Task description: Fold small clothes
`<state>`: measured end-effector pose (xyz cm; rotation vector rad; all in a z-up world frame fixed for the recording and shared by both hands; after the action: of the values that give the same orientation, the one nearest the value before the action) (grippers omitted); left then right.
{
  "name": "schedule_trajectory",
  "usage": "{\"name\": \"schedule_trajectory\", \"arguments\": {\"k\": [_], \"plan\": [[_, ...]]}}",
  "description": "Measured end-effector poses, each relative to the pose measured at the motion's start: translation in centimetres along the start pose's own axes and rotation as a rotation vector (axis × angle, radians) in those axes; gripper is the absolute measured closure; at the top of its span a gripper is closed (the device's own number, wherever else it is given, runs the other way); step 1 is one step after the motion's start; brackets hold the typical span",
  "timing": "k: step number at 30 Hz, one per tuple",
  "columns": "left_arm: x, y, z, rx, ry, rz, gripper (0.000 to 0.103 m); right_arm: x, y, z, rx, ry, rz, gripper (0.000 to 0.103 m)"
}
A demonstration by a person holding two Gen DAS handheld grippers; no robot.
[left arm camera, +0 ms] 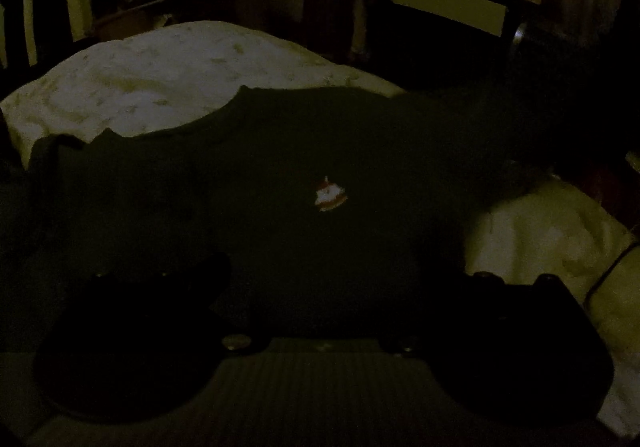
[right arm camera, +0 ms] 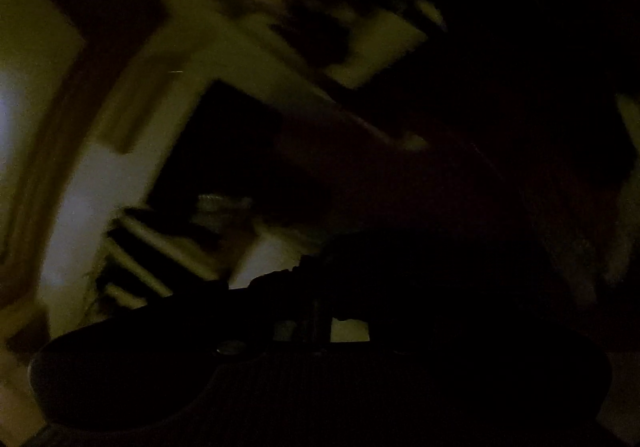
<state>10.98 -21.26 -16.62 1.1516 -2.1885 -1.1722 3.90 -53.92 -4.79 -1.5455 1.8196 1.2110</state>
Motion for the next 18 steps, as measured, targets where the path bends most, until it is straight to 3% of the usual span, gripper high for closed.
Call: {"name": "schedule_trajectory", "arguments": {"k": [1, 2, 4, 9, 12, 14, 15, 17, 18], "plan": [[0.1, -0.2, 0.4, -0.011, -0.025, -0.022, 0.0, -1.8, 0.6, -1.7, 0.035, 0.05, -0.006, 0.098], [0.1, -0.5, 0.8, -0.02, -0.039, -0.035, 0.0, -3.1, 1.2, -3.3, 0.076, 0.096, -0.001, 0.098], [-0.1, -1.5, 1.9, -0.058, -0.014, -0.016, 0.0, -4.8, 1.2, -5.5, 0.062, 0.114, -0.015, 0.103], [-1.9, -2.6, 2.6, -0.1, 0.032, 0.002, 0.0, -4.1, 2.3, -7.1, 0.105, 0.126, 0.019, 0.103], [-2.6, -2.4, 2.8, -0.105, 0.032, -0.003, 0.0, -1.5, 1.1, -5.4, 0.027, 0.038, 0.04, 0.098], [-2.7, -2.4, 2.9, -0.113, 0.026, -0.007, 0.0, -1.0, -0.1, -3.0, -0.07, 0.024, 0.024, 0.068], [-2.8, -2.4, 3.0, -0.119, 0.022, -0.005, 0.0, -0.8, -0.9, -1.4, -0.135, 0.036, 0.02, 0.059], [-2.6, -2.2, 3.3, -0.122, 0.028, 0.002, 0.0, 0.0, -2.3, 1.2, -0.21, 0.062, 0.048, 0.008], [-2.6, -2.2, 3.3, -0.121, 0.031, -0.001, 0.0, 0.6, -3.0, 2.2, -0.23, 0.083, 0.073, 0.001]]}}
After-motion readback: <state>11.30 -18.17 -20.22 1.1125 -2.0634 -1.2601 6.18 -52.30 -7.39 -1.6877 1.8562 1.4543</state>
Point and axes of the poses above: each gripper's, at about its wrist camera, not at the fingertips, and y roughly against the way its jaws point, x to its right, z to its underside, the point moved 10 cm from there along -y, roughly the way its jaws point, and after that the axes turned 9 degrees about -x, right-handed, at the moved point
